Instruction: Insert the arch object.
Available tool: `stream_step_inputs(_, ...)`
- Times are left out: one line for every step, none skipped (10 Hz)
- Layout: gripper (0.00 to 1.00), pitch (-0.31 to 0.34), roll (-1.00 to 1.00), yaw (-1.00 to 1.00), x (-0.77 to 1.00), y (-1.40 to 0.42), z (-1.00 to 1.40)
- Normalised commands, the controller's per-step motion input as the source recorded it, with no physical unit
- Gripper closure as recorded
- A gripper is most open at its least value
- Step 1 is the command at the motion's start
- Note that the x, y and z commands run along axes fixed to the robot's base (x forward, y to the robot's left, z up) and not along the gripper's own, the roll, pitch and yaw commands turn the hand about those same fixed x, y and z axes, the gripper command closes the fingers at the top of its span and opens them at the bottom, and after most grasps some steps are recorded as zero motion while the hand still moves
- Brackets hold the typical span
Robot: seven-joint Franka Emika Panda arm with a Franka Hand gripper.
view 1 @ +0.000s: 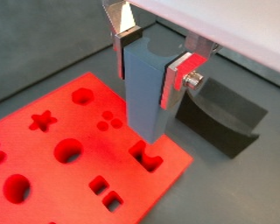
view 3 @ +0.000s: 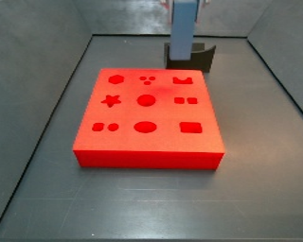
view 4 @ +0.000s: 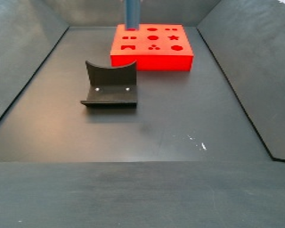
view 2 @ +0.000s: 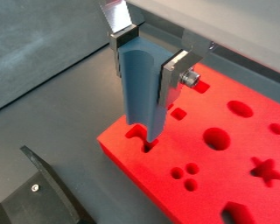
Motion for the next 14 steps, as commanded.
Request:
stream_step_inputs(1.00,-0.011,0.09,0.00,0.25,0.05,-0.43)
stream_step_inputs(1.00,0.000,0.11,0.00,0.15,0.02,-0.38)
stream_step_inputs(1.00,0.000,0.07,0.00,0.11,0.00,-0.32)
stream_step_inputs(1.00,-0.014,0.00,0.00,0.04,-0.02,-0.20)
stream_step_inputs(1.00,-0.014,0.02,0.06,0.00,-0.16,-0.14)
stream_step_inputs(1.00,-0.011,0.00,0.07,0.00,-0.14,-0.14)
stream_step_inputs(1.00,-0.031,0.05,0.04,0.14,-0.09,-0.21)
stream_step_inputs(1.00,-0.030,0.08,0.00,0.23,-0.04,-0.24)
stream_step_inputs(1.00,-0.020,0.10,0.00,0.28,0.00,-0.26)
stream_step_inputs(1.00,-0.010,0.11,0.00,0.24,0.00,-0.25)
stream_step_inputs(1.00,0.000,0.15,0.00,0.00,0.00,-0.20)
stream_step_inputs(1.00,0.000,0.12,-0.04,-0.11,0.00,-0.12)
stream_step_inputs(1.00,0.000,0.09,-0.10,-0.28,0.00,-0.05)
stream_step_inputs(1.00,0.000,0.08,-0.11,-0.33,0.00,-0.03)
